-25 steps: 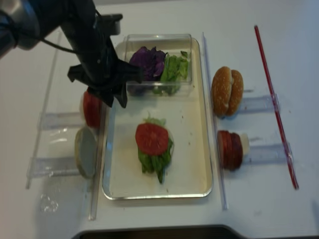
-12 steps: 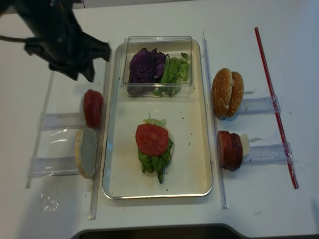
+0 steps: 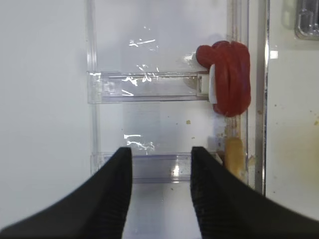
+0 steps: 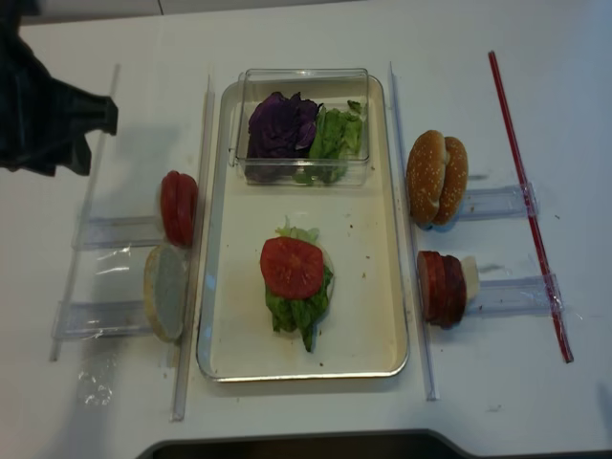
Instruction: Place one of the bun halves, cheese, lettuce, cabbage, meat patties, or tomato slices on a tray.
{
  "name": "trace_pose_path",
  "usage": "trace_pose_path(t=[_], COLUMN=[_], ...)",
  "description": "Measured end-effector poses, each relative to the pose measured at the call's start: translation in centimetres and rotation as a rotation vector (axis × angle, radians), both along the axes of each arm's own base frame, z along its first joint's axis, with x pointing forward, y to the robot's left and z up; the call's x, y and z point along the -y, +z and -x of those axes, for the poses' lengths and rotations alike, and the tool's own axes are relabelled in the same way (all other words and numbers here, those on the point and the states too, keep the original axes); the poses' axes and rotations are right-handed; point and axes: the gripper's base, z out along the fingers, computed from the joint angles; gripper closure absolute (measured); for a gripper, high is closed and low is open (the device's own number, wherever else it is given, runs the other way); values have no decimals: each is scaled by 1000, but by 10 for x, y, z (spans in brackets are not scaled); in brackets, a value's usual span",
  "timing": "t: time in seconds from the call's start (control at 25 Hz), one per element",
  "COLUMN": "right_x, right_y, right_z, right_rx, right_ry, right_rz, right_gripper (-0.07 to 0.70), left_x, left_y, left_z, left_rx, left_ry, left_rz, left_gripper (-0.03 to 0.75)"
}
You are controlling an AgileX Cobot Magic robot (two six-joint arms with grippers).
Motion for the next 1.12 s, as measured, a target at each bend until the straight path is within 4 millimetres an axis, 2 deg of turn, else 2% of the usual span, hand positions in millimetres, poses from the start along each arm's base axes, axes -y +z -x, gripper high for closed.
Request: trace_pose_path(t=[0.2, 0.72, 0.96, 1.12], right_x=[0, 0, 0, 0], right_y=[0, 0, 0, 0], right_z=[0, 0, 0, 0], right_rx=[0, 0, 0, 0], right_ry=[0, 0, 0, 0], right_rz=[0, 0, 0, 0], right_gripper=[108, 108, 108, 108], left_x=[-3, -15, -20, -22], left_y=[3, -15, -35, -49], left_z=[36, 151, 201, 222], left_rx=[33, 182, 296, 355], left_ry=[-1, 0, -15, -19], left_rz=[3, 7, 7, 9], left_gripper=[442, 442, 442, 442])
